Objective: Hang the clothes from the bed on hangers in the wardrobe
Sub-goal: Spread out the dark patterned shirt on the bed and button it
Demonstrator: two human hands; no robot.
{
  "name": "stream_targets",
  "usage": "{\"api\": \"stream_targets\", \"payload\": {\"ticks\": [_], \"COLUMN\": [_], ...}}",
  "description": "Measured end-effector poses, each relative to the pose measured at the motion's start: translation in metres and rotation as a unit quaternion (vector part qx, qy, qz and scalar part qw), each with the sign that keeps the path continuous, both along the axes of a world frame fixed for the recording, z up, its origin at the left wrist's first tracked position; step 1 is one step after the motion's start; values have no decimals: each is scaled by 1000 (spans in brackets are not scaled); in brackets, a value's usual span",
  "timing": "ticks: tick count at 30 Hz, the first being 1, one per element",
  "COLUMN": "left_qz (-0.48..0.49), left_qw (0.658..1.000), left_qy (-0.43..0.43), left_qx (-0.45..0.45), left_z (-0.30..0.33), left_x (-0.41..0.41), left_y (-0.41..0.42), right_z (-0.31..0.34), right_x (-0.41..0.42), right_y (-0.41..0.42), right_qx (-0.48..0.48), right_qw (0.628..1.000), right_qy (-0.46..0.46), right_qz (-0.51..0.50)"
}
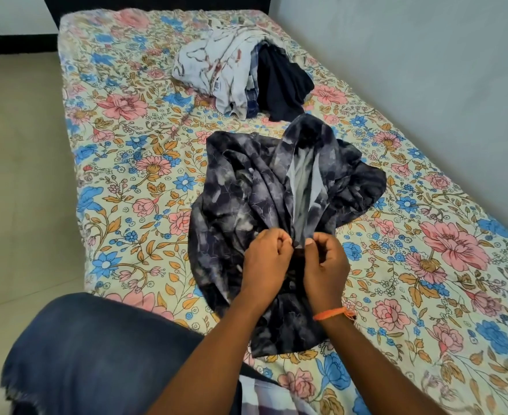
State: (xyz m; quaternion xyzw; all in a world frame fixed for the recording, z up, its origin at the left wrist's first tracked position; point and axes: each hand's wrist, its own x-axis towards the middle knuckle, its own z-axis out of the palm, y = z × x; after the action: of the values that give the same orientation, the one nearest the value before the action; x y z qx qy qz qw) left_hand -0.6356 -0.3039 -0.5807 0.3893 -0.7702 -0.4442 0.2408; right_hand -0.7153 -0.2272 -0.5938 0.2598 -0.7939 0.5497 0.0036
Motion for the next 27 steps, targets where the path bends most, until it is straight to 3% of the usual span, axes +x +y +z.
{"api": "stream_targets", "payload": {"ticks": [7, 21, 27], "left_qz": [-3, -15, -5], "left_qw": [1000, 999, 998], "left_qy": [10, 27, 43], "left_qx": [-8, 14, 37], "left_z": [-1, -1, -5], "left_x": [2, 4, 4], "left_y": [1, -2, -2], "right_z": [-1, -3, 1], "right_x": [13, 11, 15], "right_y": [-1, -4, -1], "right_qx": [49, 34, -6], "right_qw": [991, 999, 997], "right_qy": [111, 30, -73], "right_qz": [50, 16, 25]}}
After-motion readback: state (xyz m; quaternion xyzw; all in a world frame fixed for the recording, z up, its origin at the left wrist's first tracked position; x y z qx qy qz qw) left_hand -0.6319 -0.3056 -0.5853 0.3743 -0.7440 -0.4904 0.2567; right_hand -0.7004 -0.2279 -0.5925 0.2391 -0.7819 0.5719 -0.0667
